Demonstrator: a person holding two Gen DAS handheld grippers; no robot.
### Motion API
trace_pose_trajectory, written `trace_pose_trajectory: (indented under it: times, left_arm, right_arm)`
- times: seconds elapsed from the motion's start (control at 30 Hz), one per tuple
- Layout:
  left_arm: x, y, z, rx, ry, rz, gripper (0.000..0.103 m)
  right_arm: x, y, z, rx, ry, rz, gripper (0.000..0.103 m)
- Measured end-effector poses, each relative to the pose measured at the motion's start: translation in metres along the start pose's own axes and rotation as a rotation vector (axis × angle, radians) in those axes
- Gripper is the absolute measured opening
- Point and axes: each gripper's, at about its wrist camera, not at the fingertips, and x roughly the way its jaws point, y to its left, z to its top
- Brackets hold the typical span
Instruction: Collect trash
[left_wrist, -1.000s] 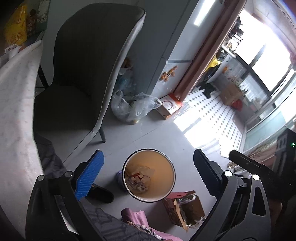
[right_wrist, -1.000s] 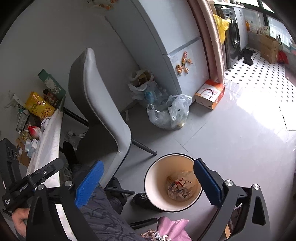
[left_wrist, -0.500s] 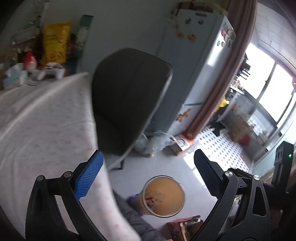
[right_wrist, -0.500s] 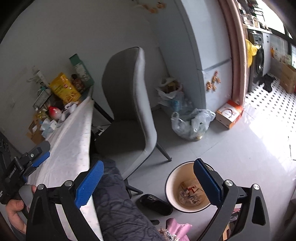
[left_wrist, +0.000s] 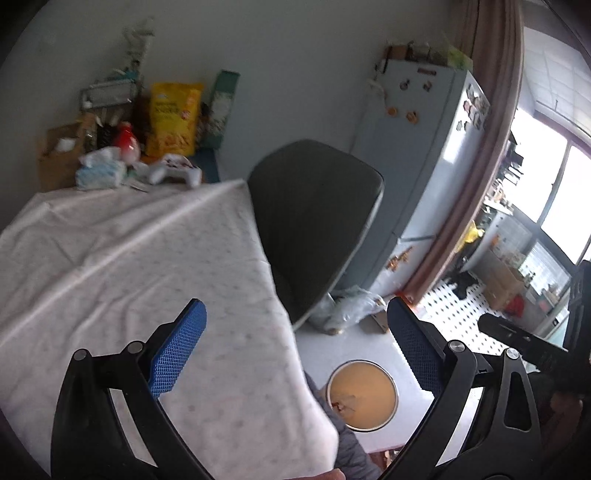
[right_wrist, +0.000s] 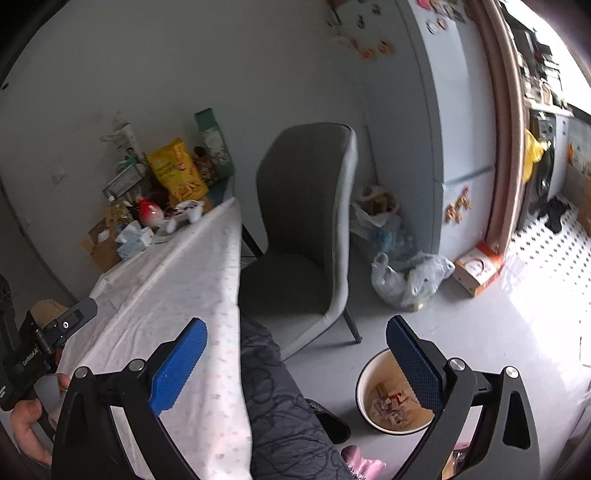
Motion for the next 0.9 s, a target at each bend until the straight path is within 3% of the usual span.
trace_pose_trajectory:
  times: [0.33,0.6,0.8,0.9]
  left_arm:
    - [-0.071,0.015,-0.010,0.002,-0.064,0.062,0.097]
    - [-0.118,0.017,-0.016,0.012,-0.142,0.113,0.097]
    - [-0.133,0.018,-0.023,0.016,-0.160,0.126,0.097]
    - [-0.135,0.019,-0.026,0.019,-0.161,0.131,0.097]
  right_arm:
    - [-0.051,0.040,-0.006,-0.105,-0.096,0.031,0.095]
    - [-0.079,0.058,-0.016,-0.147,-0.113,0.051,0.095]
    - [-0.090,0.071,-0.028,-0.169,-0.117,0.042,0.095]
    - [-0.097,0.072,-0.034,-0.144,-0.163,0.007,0.095]
